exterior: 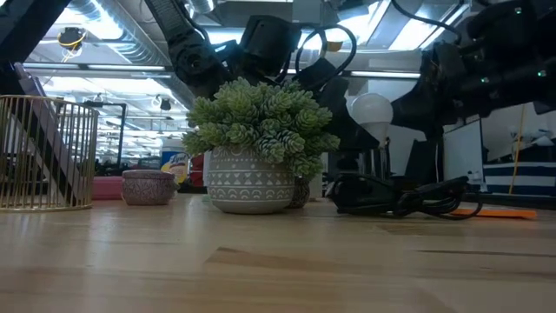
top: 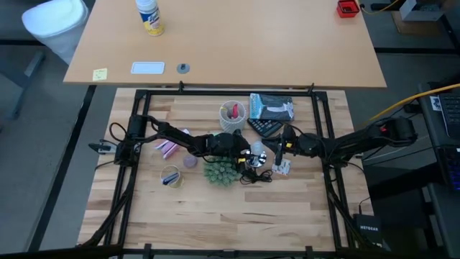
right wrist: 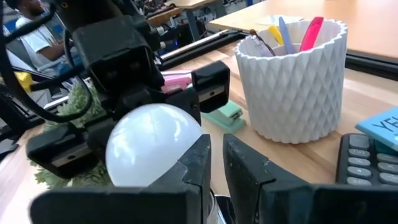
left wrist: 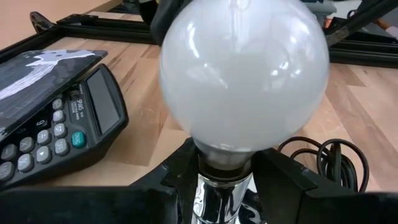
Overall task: Screw lightbulb
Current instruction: Insert the lightbulb into the silver desk lamp
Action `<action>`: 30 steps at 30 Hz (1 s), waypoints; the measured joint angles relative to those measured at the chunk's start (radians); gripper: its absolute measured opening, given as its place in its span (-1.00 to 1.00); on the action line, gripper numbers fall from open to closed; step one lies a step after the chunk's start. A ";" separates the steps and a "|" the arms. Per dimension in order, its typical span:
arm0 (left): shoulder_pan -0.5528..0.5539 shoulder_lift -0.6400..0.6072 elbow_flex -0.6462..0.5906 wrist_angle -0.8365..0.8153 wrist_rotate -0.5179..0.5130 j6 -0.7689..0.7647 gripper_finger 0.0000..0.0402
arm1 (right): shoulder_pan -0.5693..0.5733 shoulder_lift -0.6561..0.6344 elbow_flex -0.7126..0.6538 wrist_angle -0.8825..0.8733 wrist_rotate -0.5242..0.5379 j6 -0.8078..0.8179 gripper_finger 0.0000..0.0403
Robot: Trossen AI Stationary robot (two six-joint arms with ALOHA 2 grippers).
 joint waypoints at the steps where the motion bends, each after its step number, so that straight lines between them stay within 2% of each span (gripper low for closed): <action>1: 0.000 0.000 0.000 -0.002 0.000 0.000 -0.38 | 0.000 0.000 0.000 -0.001 0.003 -0.001 -0.75; 8: 0.000 0.000 0.001 -0.004 0.000 -0.001 -0.38 | 0.000 -0.022 -0.002 0.001 0.006 -0.031 -0.75; 19: 0.002 0.000 0.002 -0.006 -0.010 -0.002 -0.38 | 0.002 -0.141 -0.002 0.018 0.010 -0.079 -0.75; 30: 0.002 0.000 0.002 -0.008 -0.007 -0.001 -0.38 | 0.002 -0.109 -0.002 0.016 -0.057 -0.077 -0.75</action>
